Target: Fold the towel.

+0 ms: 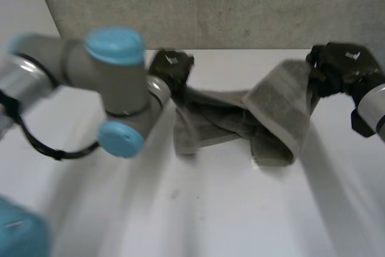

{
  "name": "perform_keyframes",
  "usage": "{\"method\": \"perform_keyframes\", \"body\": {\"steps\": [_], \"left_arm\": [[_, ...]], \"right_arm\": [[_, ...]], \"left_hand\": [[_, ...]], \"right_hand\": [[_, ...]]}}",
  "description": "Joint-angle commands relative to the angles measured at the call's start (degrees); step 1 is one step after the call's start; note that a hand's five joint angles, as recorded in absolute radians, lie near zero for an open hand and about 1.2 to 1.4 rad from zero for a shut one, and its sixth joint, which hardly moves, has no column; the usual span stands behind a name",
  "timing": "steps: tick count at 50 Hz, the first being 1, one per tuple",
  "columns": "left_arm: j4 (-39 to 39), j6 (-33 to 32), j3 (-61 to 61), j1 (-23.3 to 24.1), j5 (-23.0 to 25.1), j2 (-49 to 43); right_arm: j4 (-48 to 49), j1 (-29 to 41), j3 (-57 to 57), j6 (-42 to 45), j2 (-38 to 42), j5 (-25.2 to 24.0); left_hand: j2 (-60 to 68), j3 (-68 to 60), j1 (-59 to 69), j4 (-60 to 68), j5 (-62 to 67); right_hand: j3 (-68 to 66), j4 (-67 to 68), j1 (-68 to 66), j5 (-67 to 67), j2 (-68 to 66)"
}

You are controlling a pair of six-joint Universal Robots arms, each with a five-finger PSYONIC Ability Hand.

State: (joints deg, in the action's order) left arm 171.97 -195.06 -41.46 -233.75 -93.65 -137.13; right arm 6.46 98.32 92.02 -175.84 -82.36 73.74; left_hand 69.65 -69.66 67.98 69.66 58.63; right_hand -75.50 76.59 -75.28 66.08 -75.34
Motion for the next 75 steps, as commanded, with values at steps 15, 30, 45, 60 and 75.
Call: {"method": "perform_keyframes", "body": {"steps": [15,30,45,60,75], "left_arm": [[-4.72,-0.33,-12.85,-6.45,0.93,37.90],[-6.93,-0.32,-28.22,-13.84,5.49,35.37],[3.28,2.13,-11.30,-12.70,5.15,23.93],[1.26,7.41,-23.71,-11.29,1.28,28.49],[10.66,7.06,-45.98,-10.85,1.54,29.47]], "right_arm": [[-1.62,-0.06,-9.14,-22.35,-13.00,-17.49],[-20.69,-0.42,-16.96,-14.38,3.15,-26.54],[-22.28,6.97,-42.36,2.34,22.95,-25.14],[-23.59,6.09,-42.83,4.79,23.30,-31.80],[-28.61,1.70,-23.73,32.14,23.04,-27.77]], "left_hand": [[10.35,-10.34,12.02,10.34,11.37],[10.35,-10.34,12.02,10.34,11.37],[10.35,-10.34,12.02,10.34,11.37],[10.35,-10.34,12.02,10.34,11.37],[10.35,-10.34,12.02,10.34,11.37]], "right_hand": [[-4.50,3.41,-4.72,3.92,-4.66],[-4.50,3.41,-4.72,3.92,-4.66],[-4.50,3.41,-4.72,3.92,-4.66],[-2.89,1.81,-3.11,2.31,-3.05],[59.53,-60.62,59.31,-60.11,59.37]]}}
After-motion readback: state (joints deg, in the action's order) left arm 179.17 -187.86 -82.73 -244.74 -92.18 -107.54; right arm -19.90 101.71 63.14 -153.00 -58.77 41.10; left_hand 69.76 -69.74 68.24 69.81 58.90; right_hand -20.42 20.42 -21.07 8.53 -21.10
